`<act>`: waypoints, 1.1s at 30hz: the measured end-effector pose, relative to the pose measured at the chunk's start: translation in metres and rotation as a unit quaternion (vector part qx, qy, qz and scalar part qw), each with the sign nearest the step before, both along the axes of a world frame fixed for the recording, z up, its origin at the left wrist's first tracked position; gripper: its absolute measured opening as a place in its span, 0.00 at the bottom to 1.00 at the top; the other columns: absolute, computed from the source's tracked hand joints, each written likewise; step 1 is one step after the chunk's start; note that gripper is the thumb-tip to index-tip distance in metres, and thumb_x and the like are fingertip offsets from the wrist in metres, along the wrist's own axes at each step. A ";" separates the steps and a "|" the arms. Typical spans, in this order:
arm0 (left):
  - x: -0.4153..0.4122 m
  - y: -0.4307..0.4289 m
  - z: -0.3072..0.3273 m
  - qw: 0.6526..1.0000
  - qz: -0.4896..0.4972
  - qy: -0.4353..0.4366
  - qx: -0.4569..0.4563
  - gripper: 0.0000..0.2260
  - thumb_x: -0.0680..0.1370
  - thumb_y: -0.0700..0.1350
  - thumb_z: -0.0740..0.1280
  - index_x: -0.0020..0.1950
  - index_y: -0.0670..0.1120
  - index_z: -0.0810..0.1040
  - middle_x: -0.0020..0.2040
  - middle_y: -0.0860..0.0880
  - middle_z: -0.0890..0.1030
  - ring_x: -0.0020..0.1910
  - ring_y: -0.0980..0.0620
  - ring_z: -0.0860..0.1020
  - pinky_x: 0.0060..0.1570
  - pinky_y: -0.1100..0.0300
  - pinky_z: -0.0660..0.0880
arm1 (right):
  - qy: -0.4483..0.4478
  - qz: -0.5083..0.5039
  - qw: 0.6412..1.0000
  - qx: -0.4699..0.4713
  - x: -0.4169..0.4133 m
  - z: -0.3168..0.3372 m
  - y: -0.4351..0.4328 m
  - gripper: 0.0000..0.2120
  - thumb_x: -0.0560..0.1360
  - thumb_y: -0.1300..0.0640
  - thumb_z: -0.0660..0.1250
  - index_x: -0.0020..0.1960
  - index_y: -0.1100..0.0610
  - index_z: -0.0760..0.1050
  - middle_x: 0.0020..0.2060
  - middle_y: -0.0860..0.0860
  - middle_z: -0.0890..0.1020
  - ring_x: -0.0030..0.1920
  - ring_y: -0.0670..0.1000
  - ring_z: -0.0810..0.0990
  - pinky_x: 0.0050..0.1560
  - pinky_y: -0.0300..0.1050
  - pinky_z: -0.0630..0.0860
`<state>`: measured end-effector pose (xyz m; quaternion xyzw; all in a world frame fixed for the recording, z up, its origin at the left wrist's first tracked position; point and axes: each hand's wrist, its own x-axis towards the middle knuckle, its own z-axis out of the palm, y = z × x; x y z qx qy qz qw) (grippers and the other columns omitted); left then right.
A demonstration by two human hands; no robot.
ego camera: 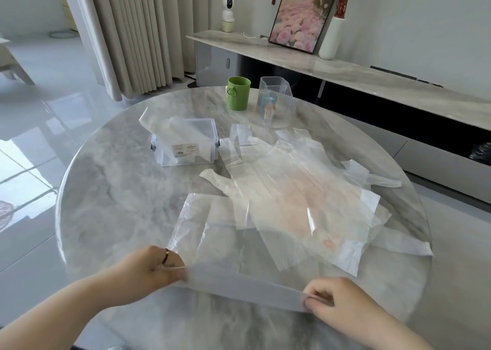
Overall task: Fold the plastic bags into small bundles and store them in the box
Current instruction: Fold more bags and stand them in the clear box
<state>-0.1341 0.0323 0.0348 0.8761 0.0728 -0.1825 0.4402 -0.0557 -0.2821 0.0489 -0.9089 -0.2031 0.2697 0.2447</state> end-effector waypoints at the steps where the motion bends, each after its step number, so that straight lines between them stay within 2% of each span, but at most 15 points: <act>1: -0.004 -0.003 0.004 1.000 0.025 0.004 -0.018 0.14 0.67 0.60 0.67 0.28 0.52 0.75 0.27 0.54 0.70 0.31 0.56 0.65 0.34 0.61 0.64 | 0.025 -0.020 0.999 0.028 -0.001 0.001 -0.003 0.20 0.74 0.58 0.64 0.27 0.42 0.74 0.25 0.35 0.76 0.30 0.38 0.71 0.34 0.28 0.66; 3: -0.010 -0.008 0.009 0.993 0.092 -0.009 -0.072 0.10 0.66 0.55 0.65 0.29 0.51 0.77 0.28 0.55 0.70 0.32 0.55 0.67 0.37 0.62 0.63 | 0.066 -0.052 0.993 0.087 -0.001 0.008 -0.006 0.16 0.74 0.61 0.64 0.29 0.48 0.75 0.26 0.41 0.79 0.29 0.39 0.70 0.35 0.28 0.65; 6: -0.006 -0.009 0.008 0.967 0.211 -0.049 -0.132 0.15 0.70 0.52 0.67 0.39 0.38 0.77 0.32 0.49 0.77 0.35 0.51 0.74 0.39 0.59 0.67 | 0.083 -0.095 0.984 0.129 0.005 0.011 -0.002 0.16 0.75 0.65 0.64 0.31 0.52 0.75 0.23 0.45 0.78 0.27 0.40 0.73 0.37 0.31 0.68; 8: 0.004 -0.009 0.003 0.957 0.263 -0.070 -0.102 0.12 0.76 0.44 0.67 0.36 0.38 0.77 0.29 0.50 0.78 0.32 0.52 0.76 0.37 0.60 0.69 | 0.060 -0.119 0.982 0.137 0.013 0.008 0.003 0.15 0.74 0.67 0.64 0.31 0.54 0.74 0.23 0.46 0.78 0.26 0.39 0.74 0.36 0.29 0.69; 11: 0.022 -0.006 -0.007 0.946 0.314 -0.069 -0.037 0.14 0.76 0.43 0.67 0.30 0.43 0.75 0.20 0.53 0.75 0.21 0.58 0.74 0.27 0.65 0.69 | 0.020 -0.144 0.980 0.134 0.028 0.000 0.011 0.14 0.75 0.66 0.63 0.33 0.54 0.74 0.27 0.45 0.79 0.26 0.35 0.74 0.32 0.24 0.67; 14: 0.035 -0.001 -0.013 0.942 0.328 -0.039 0.061 0.16 0.75 0.48 0.68 0.31 0.43 0.70 0.27 0.49 0.74 0.29 0.49 0.73 0.31 0.60 0.66 | 0.017 -0.163 0.981 0.107 0.044 -0.009 0.017 0.14 0.75 0.66 0.61 0.34 0.53 0.73 0.27 0.44 0.79 0.29 0.43 0.75 0.34 0.31 0.70; 18: 0.045 -0.002 -0.016 0.934 0.284 -0.008 0.218 0.14 0.77 0.54 0.63 0.35 0.47 0.70 0.32 0.53 0.72 0.35 0.50 0.72 0.30 0.61 0.62 | 0.072 -0.219 0.967 0.107 0.060 -0.012 0.021 0.12 0.75 0.68 0.59 0.35 0.57 0.67 0.26 0.52 0.77 0.19 0.43 0.74 0.23 0.33 0.69; 21: 0.052 -0.010 -0.010 0.924 0.277 -0.029 0.263 0.13 0.79 0.56 0.58 0.46 0.47 0.72 0.36 0.53 0.74 0.42 0.47 0.74 0.32 0.60 0.63 | 0.083 -0.210 0.970 0.089 0.067 -0.014 0.019 0.13 0.75 0.68 0.60 0.32 0.58 0.69 0.24 0.49 0.77 0.22 0.44 0.74 0.23 0.31 0.69; 23: 0.055 -0.015 -0.005 0.914 0.286 -0.080 0.277 0.15 0.79 0.55 0.57 0.58 0.48 0.73 0.49 0.49 0.78 0.52 0.44 0.75 0.43 0.57 0.67 | 0.056 -0.192 0.977 0.069 0.068 -0.016 0.017 0.15 0.73 0.66 0.63 0.28 0.57 0.73 0.22 0.45 0.76 0.24 0.43 0.73 0.28 0.30 0.68; 25: 0.058 -0.019 -0.008 0.903 0.250 -0.200 0.286 0.19 0.79 0.55 0.56 0.65 0.46 0.72 0.62 0.47 0.76 0.61 0.44 0.73 0.59 0.55 0.64 | 0.049 -0.194 0.978 0.056 0.069 -0.018 0.016 0.16 0.72 0.65 0.63 0.27 0.57 0.74 0.21 0.47 0.76 0.27 0.48 0.71 0.31 0.36 0.67; 27: 0.059 -0.028 -0.016 0.887 0.134 -0.300 0.323 0.22 0.79 0.57 0.51 0.64 0.46 0.72 0.61 0.44 0.78 0.61 0.45 0.73 0.66 0.56 0.55 | 0.049 -0.201 0.977 0.049 0.071 -0.020 0.015 0.17 0.72 0.66 0.62 0.25 0.57 0.72 0.23 0.50 0.75 0.28 0.49 0.71 0.33 0.39 0.67; 28: 0.059 -0.034 -0.020 0.885 0.072 -0.309 0.340 0.23 0.80 0.58 0.47 0.63 0.46 0.70 0.60 0.44 0.79 0.62 0.48 0.71 0.68 0.57 0.51 | 0.048 -0.201 0.977 0.045 0.072 -0.021 0.014 0.18 0.73 0.67 0.60 0.26 0.57 0.71 0.23 0.50 0.74 0.26 0.47 0.73 0.33 0.38 0.67; 30: 0.057 -0.045 -0.029 0.887 -0.014 -0.271 0.374 0.24 0.81 0.57 0.40 0.63 0.48 0.68 0.61 0.44 0.78 0.67 0.50 0.63 0.70 0.57 0.45 | 0.050 -0.201 0.977 0.047 0.072 -0.022 0.013 0.15 0.74 0.68 0.58 0.30 0.59 0.73 0.21 0.47 0.75 0.24 0.43 0.75 0.32 0.35 0.68; 32: 0.057 -0.051 -0.035 0.886 -0.048 -0.247 0.388 0.25 0.81 0.56 0.39 0.63 0.48 0.70 0.63 0.45 0.76 0.75 0.51 0.50 0.71 0.54 0.43 | 0.060 -0.201 0.976 0.053 0.072 -0.020 0.013 0.12 0.74 0.70 0.56 0.37 0.59 0.74 0.22 0.47 0.77 0.27 0.44 0.75 0.28 0.28 0.68; 33: 0.058 -0.051 -0.037 0.887 -0.062 -0.240 0.391 0.26 0.81 0.56 0.39 0.63 0.47 0.72 0.64 0.46 0.75 0.76 0.53 0.45 0.71 0.53 0.43 | 0.062 -0.199 0.976 0.056 0.072 -0.019 0.013 0.13 0.73 0.71 0.56 0.37 0.59 0.73 0.22 0.47 0.77 0.28 0.44 0.75 0.26 0.26 0.67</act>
